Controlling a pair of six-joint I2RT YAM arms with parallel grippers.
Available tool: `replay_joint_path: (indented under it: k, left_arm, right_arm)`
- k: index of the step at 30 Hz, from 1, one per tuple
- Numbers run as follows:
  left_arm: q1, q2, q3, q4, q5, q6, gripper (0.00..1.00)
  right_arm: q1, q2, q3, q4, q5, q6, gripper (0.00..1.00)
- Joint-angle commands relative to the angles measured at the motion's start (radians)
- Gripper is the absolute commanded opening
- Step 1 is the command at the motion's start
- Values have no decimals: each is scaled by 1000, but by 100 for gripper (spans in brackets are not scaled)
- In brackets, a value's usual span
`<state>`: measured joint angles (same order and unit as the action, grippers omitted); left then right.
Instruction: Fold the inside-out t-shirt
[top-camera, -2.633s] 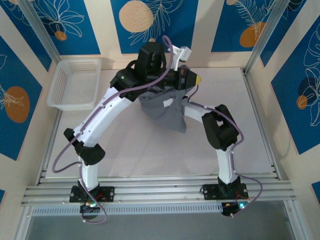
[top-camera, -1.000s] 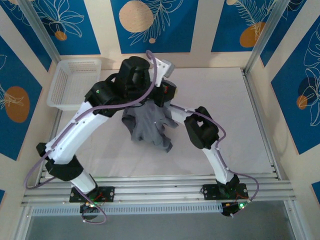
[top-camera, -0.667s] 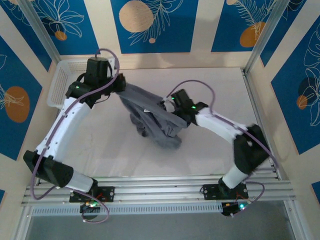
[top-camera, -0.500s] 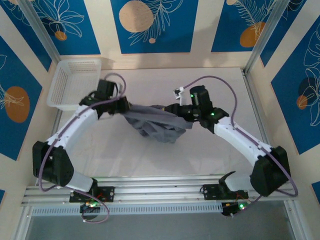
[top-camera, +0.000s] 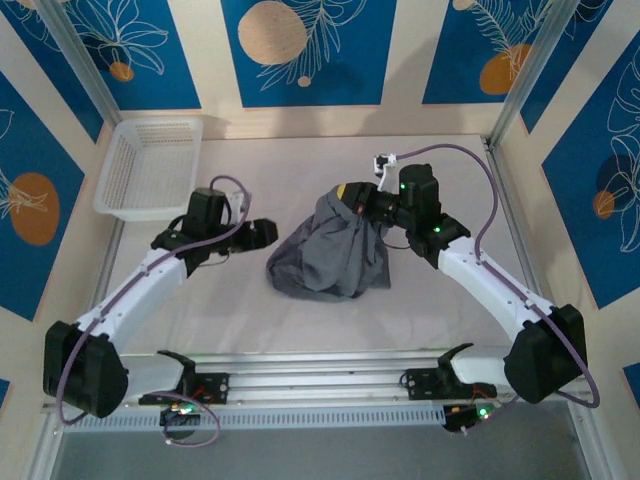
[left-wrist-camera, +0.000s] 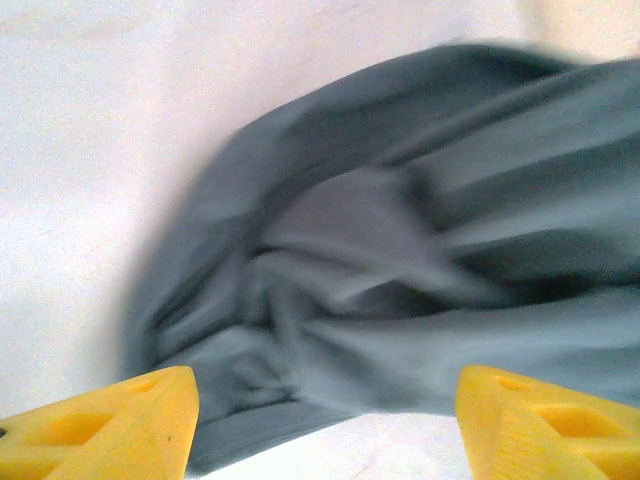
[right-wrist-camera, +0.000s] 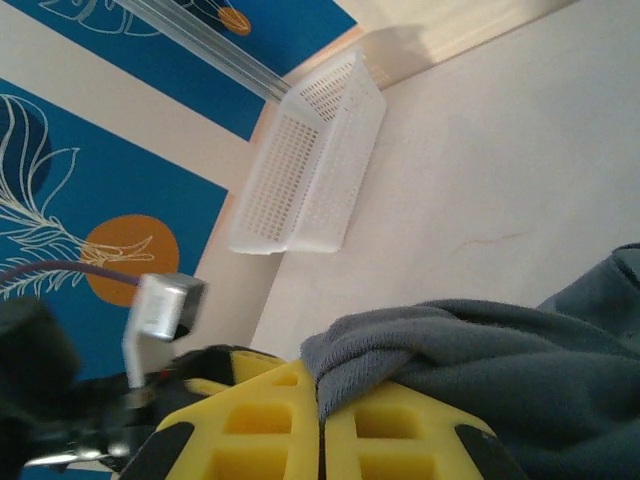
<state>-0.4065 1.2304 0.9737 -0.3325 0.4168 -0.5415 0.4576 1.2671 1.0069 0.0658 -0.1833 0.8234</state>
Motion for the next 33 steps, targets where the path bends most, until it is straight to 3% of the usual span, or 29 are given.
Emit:
replay_joint_path:
  k: [1, 3, 8, 9, 10, 12, 17, 21, 24, 27, 30, 33]
  left_arm:
    - [-108, 69, 105, 87, 123, 16, 71]
    - [-140, 150, 152, 101, 124, -8, 71]
    - [-150, 275, 155, 363, 176, -168, 72]
    - [-150, 293, 170, 344, 156, -167, 67]
    - [-149, 309, 182, 321, 138, -159, 50]
    - [-128, 308, 166, 320, 126, -175, 2]
    - [24, 183, 57, 416, 177, -264, 0]
    - [42, 156, 100, 333, 207, -189, 0]
    - [29, 171, 90, 357, 253, -196, 0]
    - [9, 186, 76, 354, 264, -182, 0]
    - [-20, 206, 86, 335, 279, -163, 0]
    - [-51, 210, 119, 279, 254, -121, 0]
  right_arm:
    - [1, -8, 7, 119, -71, 25, 0]
    - [1, -4, 10, 147, -120, 38, 0]
    - [3, -6, 25, 160, -202, 41, 0]
    - [0, -10, 25, 152, -206, 40, 0]
    - [-7, -18, 23, 134, -195, 44, 0]
    - [-50, -47, -5, 109, -187, 83, 0]
    - [-332, -207, -366, 213, -277, 238, 0]
    - [-358, -286, -603, 90, -245, 121, 1]
    - [-357, -323, -698, 75, -257, 155, 29]
    - [-347, -400, -686, 59, -234, 128, 55]
    - [-258, -455, -596, 2, -137, -97, 70]
    - [-97, -402, -476, -34, -63, -417, 78]
